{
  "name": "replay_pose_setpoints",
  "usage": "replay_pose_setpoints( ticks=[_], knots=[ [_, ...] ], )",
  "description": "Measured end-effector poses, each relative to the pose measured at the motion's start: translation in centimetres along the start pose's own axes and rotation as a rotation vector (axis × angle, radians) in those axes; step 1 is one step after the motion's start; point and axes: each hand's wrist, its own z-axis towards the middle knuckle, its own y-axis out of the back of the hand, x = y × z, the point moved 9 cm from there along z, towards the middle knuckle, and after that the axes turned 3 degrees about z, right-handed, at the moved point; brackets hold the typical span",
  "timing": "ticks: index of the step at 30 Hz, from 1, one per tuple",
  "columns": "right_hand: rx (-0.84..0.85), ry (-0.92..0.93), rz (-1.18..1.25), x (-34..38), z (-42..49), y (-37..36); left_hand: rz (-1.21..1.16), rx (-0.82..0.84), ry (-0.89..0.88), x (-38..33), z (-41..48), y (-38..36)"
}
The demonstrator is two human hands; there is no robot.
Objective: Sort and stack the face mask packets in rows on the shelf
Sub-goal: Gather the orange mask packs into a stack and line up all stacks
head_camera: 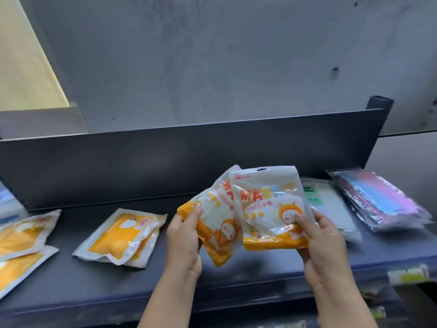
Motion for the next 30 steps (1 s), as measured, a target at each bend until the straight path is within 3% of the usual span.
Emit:
replay_pose_setpoints(
  ticks=[8, 13, 23, 27, 30],
  knots=[
    [-0.025, 0.032, 0.001, 4.5, 2.1, 6.1, 0.091, -0.088, -0.079, 2.5, -2.9, -3.2],
    [-0.014, 0.066, -0.016, 6.0, 1.9, 7.3, 0.198, -0.058, -0.183, 3.3, -4.2, -5.8],
    [-0.045, 0.124, -0.153, 6.1, 1.3, 8.1, 0.637, 0.02, -0.365, 4.0, -4.2, -8.0],
    [-0.039, 0.095, -0.092, 4.9, 1.5, 8.1, 0.589, 0.019, -0.317, 4.8, -3.3, -7.3],
    [-0.074, 0.113, -0.029, 4.8, 1.4, 8.3, 0.405, 0.006, -0.21, 5.9, -2.3, -6.6]
  ],
)
